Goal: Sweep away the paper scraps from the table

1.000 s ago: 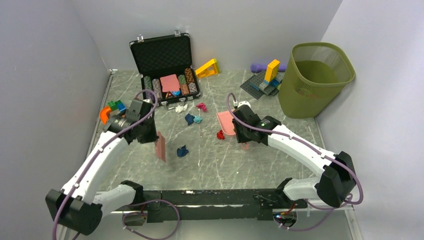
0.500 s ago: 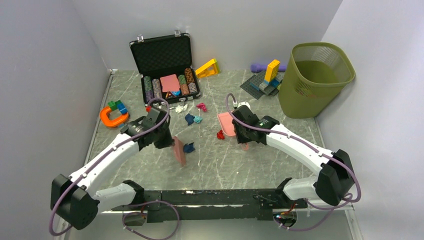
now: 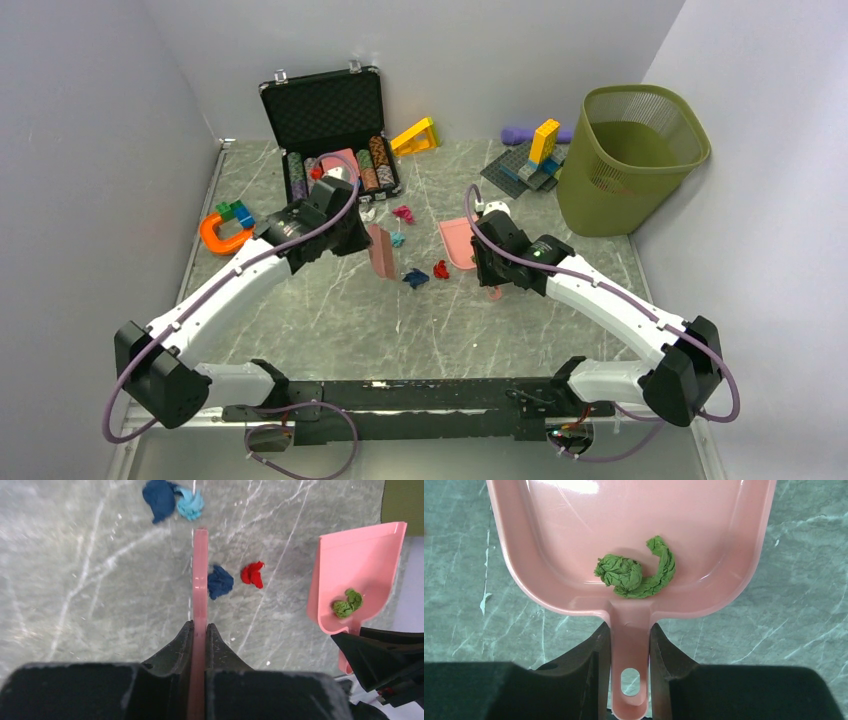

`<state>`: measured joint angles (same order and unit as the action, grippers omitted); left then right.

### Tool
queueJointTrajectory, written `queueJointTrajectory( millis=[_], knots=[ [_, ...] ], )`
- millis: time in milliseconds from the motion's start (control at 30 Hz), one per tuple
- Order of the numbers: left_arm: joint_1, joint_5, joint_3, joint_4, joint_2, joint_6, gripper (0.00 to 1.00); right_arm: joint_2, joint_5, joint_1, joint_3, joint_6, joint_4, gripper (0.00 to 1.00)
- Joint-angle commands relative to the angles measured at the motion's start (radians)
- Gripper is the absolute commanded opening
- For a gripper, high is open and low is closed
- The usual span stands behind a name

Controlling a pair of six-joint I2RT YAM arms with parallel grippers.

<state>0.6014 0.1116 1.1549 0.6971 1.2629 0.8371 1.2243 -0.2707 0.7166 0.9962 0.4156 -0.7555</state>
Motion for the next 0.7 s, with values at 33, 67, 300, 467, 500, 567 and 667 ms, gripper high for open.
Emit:
queueJointTrajectory(
  millis=[33,67,300,467,500,567,667],
  knots=[
    [-0.009,0.143,0.13,0.098,-0.007,-0.251,0.0,-0.024,-0.003,-0.003,0.003,0.008,0.027,0.0],
    [-0.012,0.156,0.151,0.101,0.004,-0.31,0.0,-0.02,-0.001,-0.003,0.001,0.006,0.032,0.0],
    [-0.012,0.314,0.363,0.075,0.226,-0.647,0.0,-0.001,0.014,-0.003,0.023,-0.012,0.041,0.0],
    [-0.006,0.421,0.452,-0.02,0.409,-0.974,0.0,-0.004,0.006,-0.004,0.056,-0.029,0.014,0.0],
    [-0.004,0.457,0.449,-0.076,0.436,-1.033,0.0,-0.008,0.005,-0.004,0.057,-0.033,0.011,0.0],
    [-0.001,0.544,0.43,-0.181,0.484,-1.136,0.0,-0.014,0.0,-0.005,0.06,-0.038,0.005,0.0],
    [0.003,0.562,0.396,-0.3,0.541,-1.27,0.0,-0.018,-0.001,-0.005,0.066,-0.043,0.001,0.0]
  ],
)
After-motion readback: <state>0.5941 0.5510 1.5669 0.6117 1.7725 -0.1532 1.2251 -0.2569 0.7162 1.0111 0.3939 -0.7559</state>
